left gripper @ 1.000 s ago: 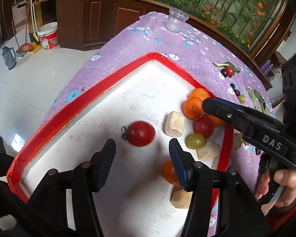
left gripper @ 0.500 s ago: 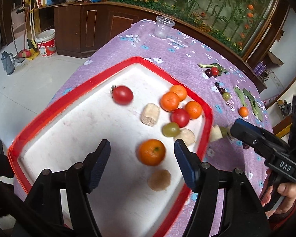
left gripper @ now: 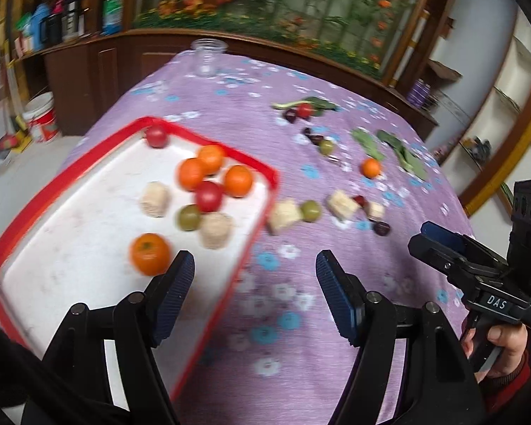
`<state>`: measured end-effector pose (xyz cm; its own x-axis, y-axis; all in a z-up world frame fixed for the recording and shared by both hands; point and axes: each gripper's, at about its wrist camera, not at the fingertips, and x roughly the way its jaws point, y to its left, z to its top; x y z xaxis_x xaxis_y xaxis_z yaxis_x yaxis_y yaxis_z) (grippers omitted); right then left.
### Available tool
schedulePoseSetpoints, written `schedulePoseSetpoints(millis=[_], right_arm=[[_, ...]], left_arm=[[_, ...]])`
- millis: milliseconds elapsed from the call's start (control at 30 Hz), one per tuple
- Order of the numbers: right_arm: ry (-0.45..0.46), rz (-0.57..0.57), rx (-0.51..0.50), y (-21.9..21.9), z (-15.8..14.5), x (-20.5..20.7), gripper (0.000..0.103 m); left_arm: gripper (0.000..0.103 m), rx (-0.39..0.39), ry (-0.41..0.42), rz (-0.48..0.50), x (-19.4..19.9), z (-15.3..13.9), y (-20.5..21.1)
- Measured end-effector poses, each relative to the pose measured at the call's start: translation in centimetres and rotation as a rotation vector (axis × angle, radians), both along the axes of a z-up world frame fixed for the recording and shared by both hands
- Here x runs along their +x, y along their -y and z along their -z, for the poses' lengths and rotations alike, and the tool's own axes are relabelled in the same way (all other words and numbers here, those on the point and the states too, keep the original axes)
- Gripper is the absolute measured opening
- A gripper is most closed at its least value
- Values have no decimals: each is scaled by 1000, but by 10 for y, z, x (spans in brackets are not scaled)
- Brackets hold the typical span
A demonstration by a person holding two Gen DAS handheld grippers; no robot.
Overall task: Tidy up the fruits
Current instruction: 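Move both open tools back over the table toward the remaining pieces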
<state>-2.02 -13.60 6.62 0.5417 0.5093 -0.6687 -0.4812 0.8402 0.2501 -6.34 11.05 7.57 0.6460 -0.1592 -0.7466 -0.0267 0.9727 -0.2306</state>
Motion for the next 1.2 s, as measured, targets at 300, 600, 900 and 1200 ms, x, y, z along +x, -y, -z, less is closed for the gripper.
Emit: schedulePoseSetpoints(millis=[300,600,900,1200], right_arm=[[-6,74,-7,43,6,-6,79],[-11,68,-23,44,14,0,71],[-33,56,-32,38,25,9,58],[-51,50,-56,30,35,25,48]], left_arm=[[71,19,-7,108,9,7,48],[70,28,-2,133,16,8,63],[70,55,0,160,33,13,77],[70,83,-1,183,63,16,88]])
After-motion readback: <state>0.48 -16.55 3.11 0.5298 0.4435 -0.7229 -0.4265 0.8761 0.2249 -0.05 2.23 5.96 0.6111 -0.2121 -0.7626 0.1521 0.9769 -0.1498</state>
